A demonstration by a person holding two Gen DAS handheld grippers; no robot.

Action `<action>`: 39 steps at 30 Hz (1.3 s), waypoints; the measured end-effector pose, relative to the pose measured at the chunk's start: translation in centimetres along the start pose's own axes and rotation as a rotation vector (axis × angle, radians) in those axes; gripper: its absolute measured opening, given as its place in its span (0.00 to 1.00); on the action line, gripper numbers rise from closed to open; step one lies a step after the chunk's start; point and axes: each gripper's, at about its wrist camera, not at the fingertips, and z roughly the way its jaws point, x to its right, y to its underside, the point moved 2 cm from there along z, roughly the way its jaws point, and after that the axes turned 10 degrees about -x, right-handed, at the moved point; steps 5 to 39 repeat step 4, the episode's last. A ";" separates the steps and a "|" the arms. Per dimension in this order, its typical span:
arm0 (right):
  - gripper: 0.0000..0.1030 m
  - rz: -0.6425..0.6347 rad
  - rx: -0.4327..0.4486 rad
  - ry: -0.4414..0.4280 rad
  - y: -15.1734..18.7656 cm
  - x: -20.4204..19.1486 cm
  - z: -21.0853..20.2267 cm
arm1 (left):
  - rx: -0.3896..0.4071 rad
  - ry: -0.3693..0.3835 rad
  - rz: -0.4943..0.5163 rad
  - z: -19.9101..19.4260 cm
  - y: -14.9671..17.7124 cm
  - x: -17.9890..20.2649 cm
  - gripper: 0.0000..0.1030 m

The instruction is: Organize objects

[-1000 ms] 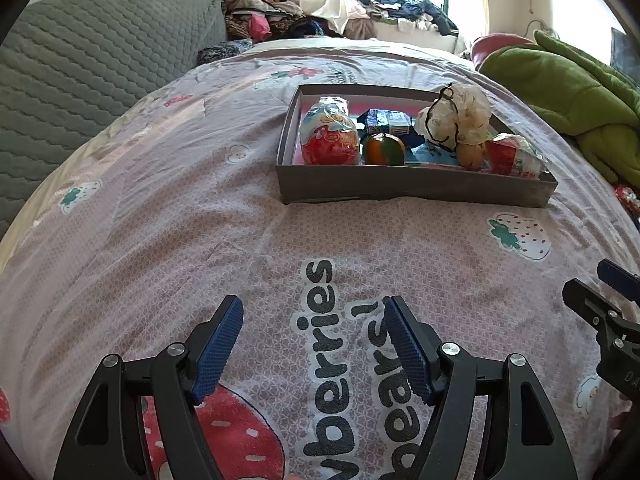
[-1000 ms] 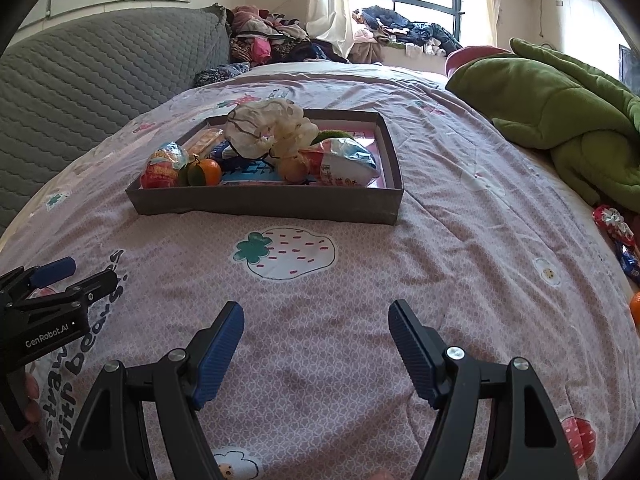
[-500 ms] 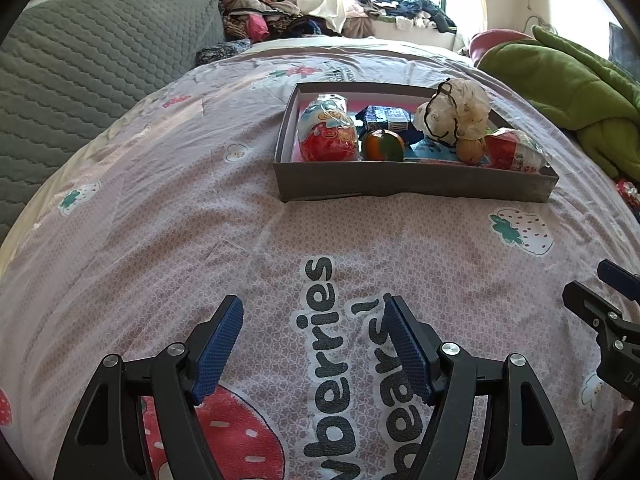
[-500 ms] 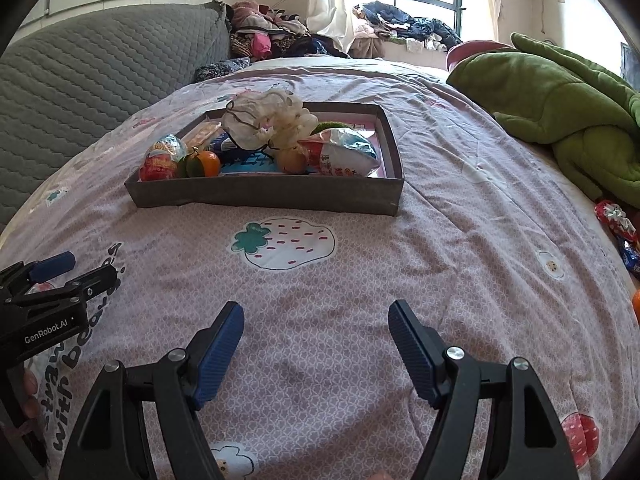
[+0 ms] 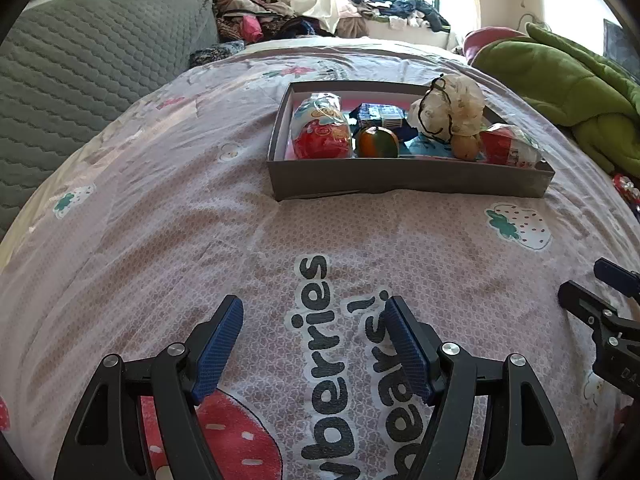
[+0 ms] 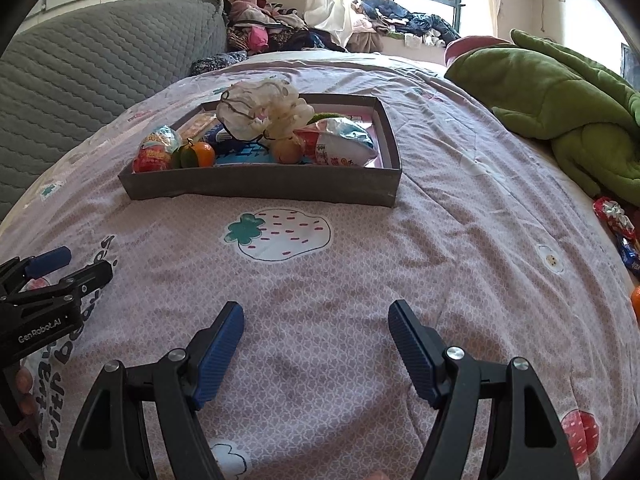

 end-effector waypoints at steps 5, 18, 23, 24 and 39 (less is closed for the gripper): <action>0.72 0.001 -0.004 -0.002 0.1 0.1 0.0 | 0.003 -0.006 0.007 0.0 0.0 0.1 0.73; 0.72 0.001 -0.004 -0.002 0.1 0.1 0.0 | 0.003 -0.006 0.007 0.0 0.0 0.1 0.73; 0.72 0.001 -0.004 -0.002 0.1 0.1 0.0 | 0.003 -0.006 0.007 0.0 0.0 0.1 0.73; 0.72 0.001 -0.004 -0.002 0.1 0.1 0.0 | 0.003 -0.006 0.007 0.0 0.0 0.1 0.73; 0.72 0.001 -0.004 -0.002 0.1 0.1 0.0 | 0.003 -0.006 0.007 0.0 0.0 0.1 0.73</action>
